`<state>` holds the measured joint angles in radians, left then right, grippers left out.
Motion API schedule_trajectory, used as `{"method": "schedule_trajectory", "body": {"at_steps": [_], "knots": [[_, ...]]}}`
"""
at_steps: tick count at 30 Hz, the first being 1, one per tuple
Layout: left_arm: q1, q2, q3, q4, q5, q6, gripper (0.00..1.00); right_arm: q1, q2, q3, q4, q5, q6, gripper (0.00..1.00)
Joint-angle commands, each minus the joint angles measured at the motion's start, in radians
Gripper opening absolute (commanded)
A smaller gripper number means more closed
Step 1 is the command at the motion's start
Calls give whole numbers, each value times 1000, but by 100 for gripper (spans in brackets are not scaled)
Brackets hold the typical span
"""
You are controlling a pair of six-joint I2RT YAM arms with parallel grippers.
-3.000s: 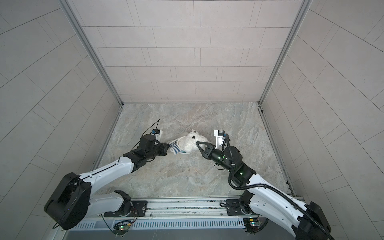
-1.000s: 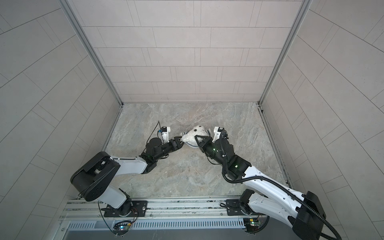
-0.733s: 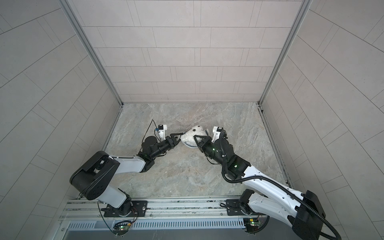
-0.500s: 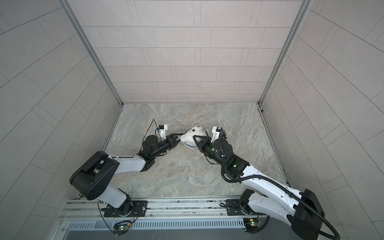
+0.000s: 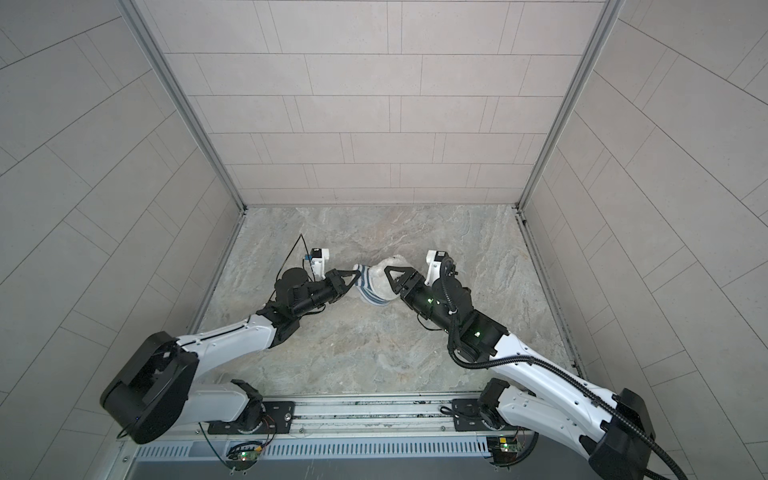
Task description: Dress the teddy bear
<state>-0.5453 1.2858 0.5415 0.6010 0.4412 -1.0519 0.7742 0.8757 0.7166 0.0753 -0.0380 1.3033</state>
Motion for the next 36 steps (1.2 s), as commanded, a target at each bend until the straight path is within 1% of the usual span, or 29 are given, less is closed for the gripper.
{"method": "schedule_trajectory", "body": {"at_steps": [1,2,4,6,7,8,10,11,13,16,18,20,22,24,29,30,31,36], "knots": [[4,-83,87,-314,43,160,0,7,-81,75,-189,52,-202,78],[9,-97,103,-376,57,184,0,8,-96,93,-236,61,-280,81],[23,-117,116,-441,99,206,0,8,-117,122,-323,73,-422,85],[33,-129,137,-525,134,242,0,9,-132,136,-360,37,-589,88],[35,-136,152,-577,140,272,0,12,-133,144,-382,5,-676,92],[35,-142,164,-627,141,296,0,17,-132,156,-411,-35,-758,98],[36,-153,183,-698,143,326,0,58,-126,158,-453,-87,-895,100],[36,-157,193,-731,143,338,0,87,-125,151,-467,-93,-948,100],[36,-164,212,-792,138,363,0,162,-121,123,-476,-56,-1023,100],[36,-167,233,-849,127,383,0,242,-97,71,-424,-20,-1060,100],[36,-166,236,-858,123,383,0,257,-64,46,-393,-14,-1064,100],[36,-160,235,-853,122,381,0,260,-19,29,-364,-9,-1066,100],[36,-153,228,-841,120,373,0,260,22,3,-330,30,-1057,100],[36,-148,220,-830,117,366,0,255,56,-22,-300,42,-1048,100],[36,-127,206,-800,107,353,0,251,154,-89,-196,12,-996,100],[36,-121,206,-794,106,351,0,248,174,-91,-176,10,-983,100],[36,-115,206,-788,104,351,0,245,192,-128,-156,8,-971,100],[36,-87,203,-778,91,362,0,222,268,-165,-72,11,-929,99]]}}
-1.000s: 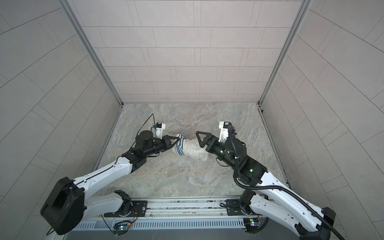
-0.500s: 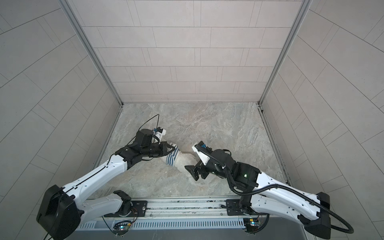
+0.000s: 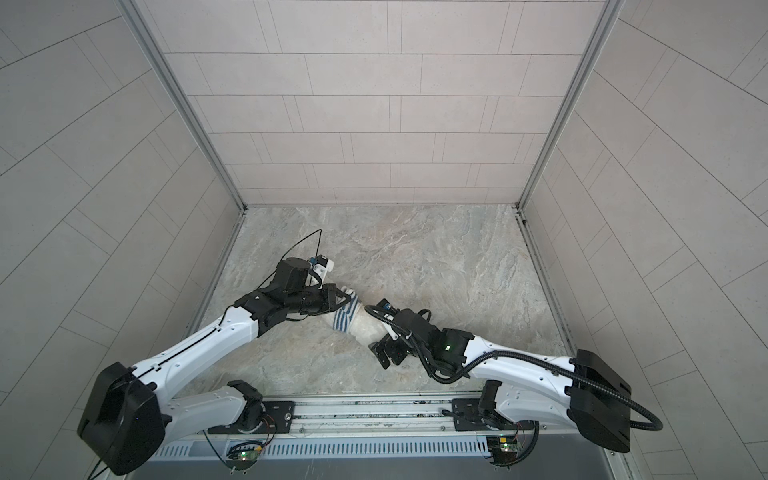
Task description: Dress the teddy bear
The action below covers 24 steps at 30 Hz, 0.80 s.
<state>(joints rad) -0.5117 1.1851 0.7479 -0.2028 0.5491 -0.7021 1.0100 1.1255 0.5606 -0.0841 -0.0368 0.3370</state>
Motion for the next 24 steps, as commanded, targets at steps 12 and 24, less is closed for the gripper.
{"method": "schedule_trajectory", "body": {"at_steps": [12,24], "knots": [[2,32,-5,45,-48,48,14,-54,122,15,141,-47,15,26],[2,-170,6,-179,-219,280,58,-66,41,22,74,-71,-62,0]]}}
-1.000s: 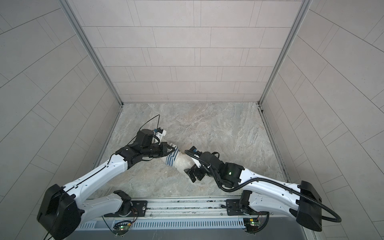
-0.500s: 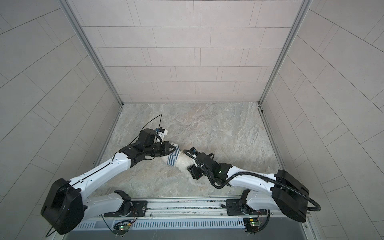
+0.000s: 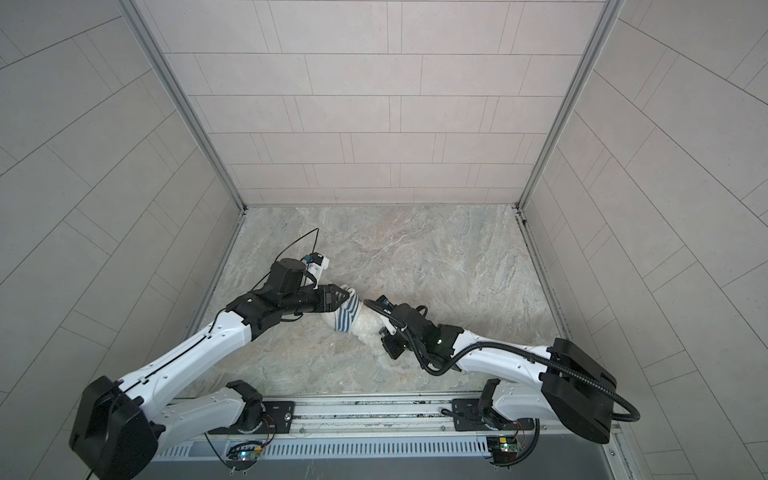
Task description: Dress the teddy bear
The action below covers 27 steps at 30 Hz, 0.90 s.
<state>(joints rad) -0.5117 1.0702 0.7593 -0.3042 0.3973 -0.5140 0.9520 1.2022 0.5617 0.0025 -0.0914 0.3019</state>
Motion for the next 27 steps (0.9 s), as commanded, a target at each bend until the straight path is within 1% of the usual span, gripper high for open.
{"method": "schedule_trajectory", "body": {"at_steps": [1,3,5,7,11,16,22,27], "knots": [[2,-75,-25,-74,-67,97,57,-16,-39,23,-16,-34,-22,0],[3,-117,-74,-62,-55,89,51,-29,-42,32,-24,-67,-7,0],[-1,-146,-108,-61,-56,80,44,-33,-43,45,-39,-82,-1,0],[-12,-167,-132,-55,-60,71,40,-37,-35,52,-61,-89,4,0],[-74,-177,-156,-59,-110,64,32,-41,-14,103,-94,-108,13,0],[-115,-136,-167,-41,-161,62,28,-42,-8,118,-102,-110,23,0],[-132,-87,-147,-21,-190,71,24,-44,-15,121,-113,-114,20,0],[-142,-77,-142,-28,-201,75,15,-50,-13,124,-119,-119,19,0]]}}
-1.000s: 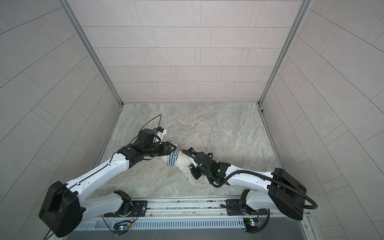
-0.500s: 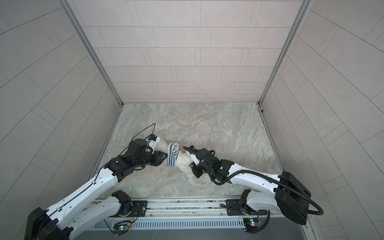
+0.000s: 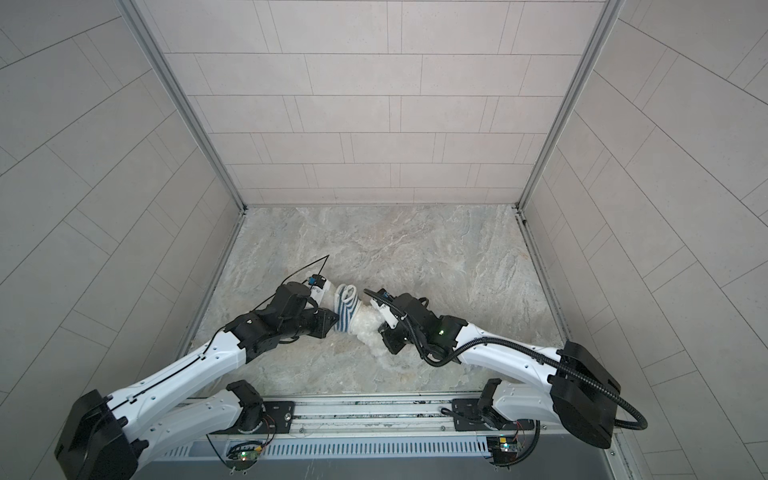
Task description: Dress the teddy bear
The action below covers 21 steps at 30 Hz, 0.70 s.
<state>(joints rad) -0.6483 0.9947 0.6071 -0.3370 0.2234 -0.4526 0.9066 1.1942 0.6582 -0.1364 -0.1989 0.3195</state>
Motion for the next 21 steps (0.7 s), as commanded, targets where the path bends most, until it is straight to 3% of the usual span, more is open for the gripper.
{"method": "schedule_trajectory", "body": {"at_steps": [1,8,13,21], "knots": [[-6,-6,9,2,-28,14,12,-4,-5,27,18,-11,1,0],[-6,-29,14,-38,-45,28,1,-14,-9,35,-1,-12,-2,0],[-2,-41,26,-83,-104,38,0,-17,-23,43,-43,8,-8,0],[114,-51,26,-105,-109,60,0,-16,-59,92,-212,19,-49,0]]}}
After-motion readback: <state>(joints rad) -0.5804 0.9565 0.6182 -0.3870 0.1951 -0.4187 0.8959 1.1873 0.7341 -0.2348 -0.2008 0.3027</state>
